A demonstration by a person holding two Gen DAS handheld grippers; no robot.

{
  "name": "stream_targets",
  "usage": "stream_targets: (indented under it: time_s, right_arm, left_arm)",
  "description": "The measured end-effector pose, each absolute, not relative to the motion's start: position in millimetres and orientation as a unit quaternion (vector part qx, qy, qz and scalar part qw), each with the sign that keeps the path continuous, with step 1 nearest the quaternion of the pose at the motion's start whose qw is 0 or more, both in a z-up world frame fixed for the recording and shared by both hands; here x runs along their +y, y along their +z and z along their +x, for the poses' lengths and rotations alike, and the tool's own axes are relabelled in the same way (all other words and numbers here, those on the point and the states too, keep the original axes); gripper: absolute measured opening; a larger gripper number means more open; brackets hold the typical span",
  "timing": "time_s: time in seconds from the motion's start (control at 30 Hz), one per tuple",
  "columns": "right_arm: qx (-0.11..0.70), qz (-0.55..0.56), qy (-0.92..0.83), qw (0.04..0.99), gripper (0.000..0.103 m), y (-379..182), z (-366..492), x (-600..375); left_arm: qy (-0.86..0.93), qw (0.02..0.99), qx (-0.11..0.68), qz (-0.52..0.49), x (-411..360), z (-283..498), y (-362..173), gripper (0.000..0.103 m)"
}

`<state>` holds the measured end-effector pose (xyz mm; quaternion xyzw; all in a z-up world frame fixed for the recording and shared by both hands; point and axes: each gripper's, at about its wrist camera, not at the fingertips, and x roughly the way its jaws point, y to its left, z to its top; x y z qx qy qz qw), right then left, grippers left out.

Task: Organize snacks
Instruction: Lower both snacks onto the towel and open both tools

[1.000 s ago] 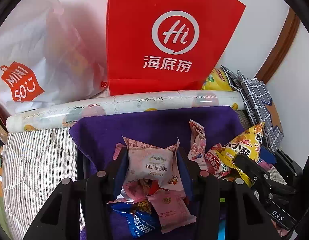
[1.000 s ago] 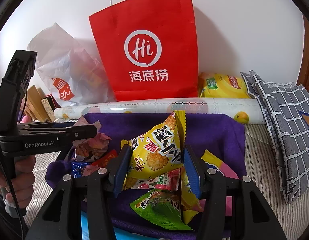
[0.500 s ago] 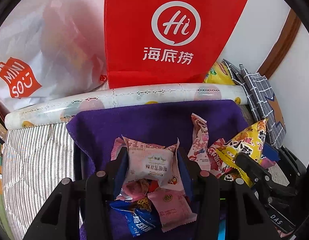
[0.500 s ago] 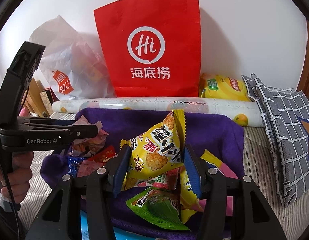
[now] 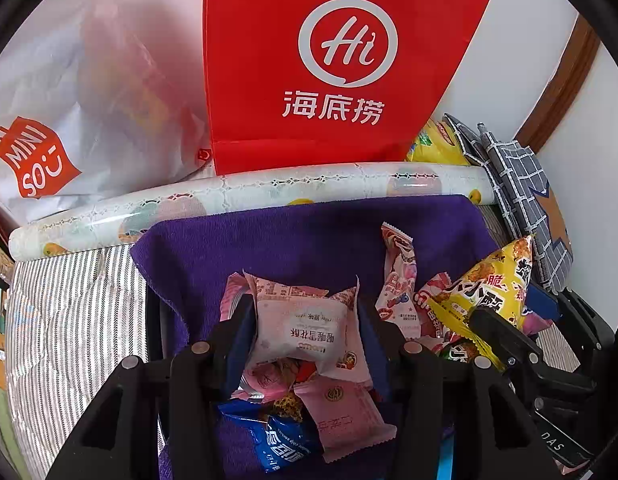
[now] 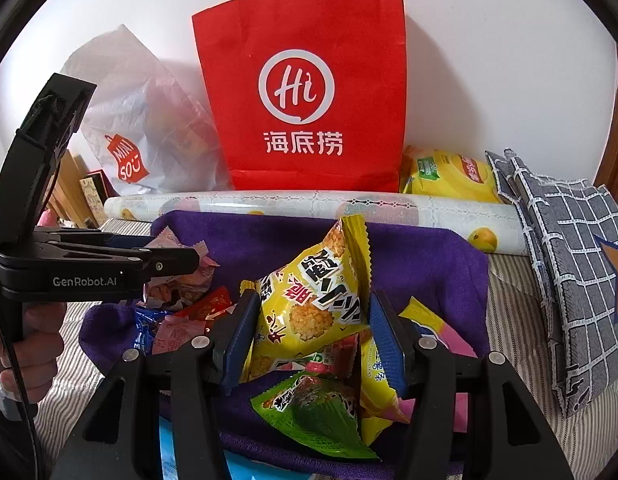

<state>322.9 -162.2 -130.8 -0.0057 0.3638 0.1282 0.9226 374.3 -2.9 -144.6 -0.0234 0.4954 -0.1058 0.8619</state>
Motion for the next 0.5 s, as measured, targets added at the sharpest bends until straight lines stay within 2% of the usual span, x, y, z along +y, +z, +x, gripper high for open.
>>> stream_targets:
  time_s: [0.3, 0.5]
  right_arm:
    - [0.368, -0.003, 0.139, 0.919, 0.061, -130.7, 322.3, -160.7]
    - [0.354, 0.005, 0.135, 0.925, 0.063, -122.4, 317.7, -164.6]
  left_arm:
    - [-0.107, 0.862, 0.495, -0.016, -6.7, 372.2, -145.0, 0.049]
    - [-0.11, 0.863, 0.492, -0.011, -11.2, 368.6, -142.6, 0.056]
